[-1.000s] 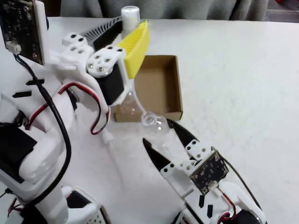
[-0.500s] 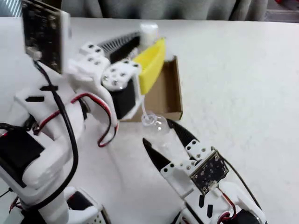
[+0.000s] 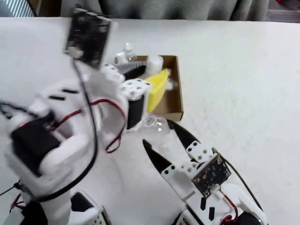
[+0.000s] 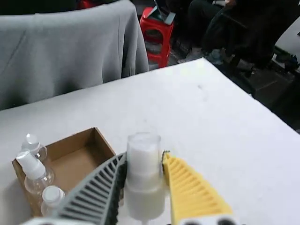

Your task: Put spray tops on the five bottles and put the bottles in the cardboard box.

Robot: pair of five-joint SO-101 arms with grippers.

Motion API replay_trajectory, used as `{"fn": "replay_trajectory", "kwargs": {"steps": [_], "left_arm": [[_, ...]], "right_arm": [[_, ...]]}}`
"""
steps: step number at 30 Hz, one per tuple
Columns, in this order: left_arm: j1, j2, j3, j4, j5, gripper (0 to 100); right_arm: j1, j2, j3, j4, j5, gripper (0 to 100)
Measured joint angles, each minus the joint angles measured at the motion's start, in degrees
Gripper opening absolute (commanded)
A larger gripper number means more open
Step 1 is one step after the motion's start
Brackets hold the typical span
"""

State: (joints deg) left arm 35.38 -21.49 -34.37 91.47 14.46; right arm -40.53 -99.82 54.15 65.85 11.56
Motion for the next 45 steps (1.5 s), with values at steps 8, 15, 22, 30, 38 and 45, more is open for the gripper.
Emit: {"fn": "replay_trajectory", "kwargs": {"steps": [8, 15, 22, 30, 38, 45], "left_arm": [[1.0, -14.3, 21.7, -13.5, 0.1, 2], [1.1, -29.5, 45.6, -26.1, 0.0, 2], [1.1, -35.3, 51.4, -27.6, 0.0, 2], [4.5, -44.9, 60.5, -32.5, 0.0, 2], [5.3, -48.1, 66.5, -36.7, -0.1, 2], [5.5, -49.1, 67.3, -37.4, -0.2, 11]], "right_arm": [[0.0, 0.0, -0.1, 0.0, 0.0, 1.5], [0.0, 0.0, -0.1, 0.0, 0.0, 1.5], [0.0, 0.0, -0.1, 0.0, 0.1, 1.5], [-0.1, 0.0, -0.1, -0.4, 0.1, 1.5], [0.0, 0.0, -0.5, -0.3, 0.1, 1.5], [-0.1, 0.0, -0.6, -0.4, 0.1, 1.5]]}}
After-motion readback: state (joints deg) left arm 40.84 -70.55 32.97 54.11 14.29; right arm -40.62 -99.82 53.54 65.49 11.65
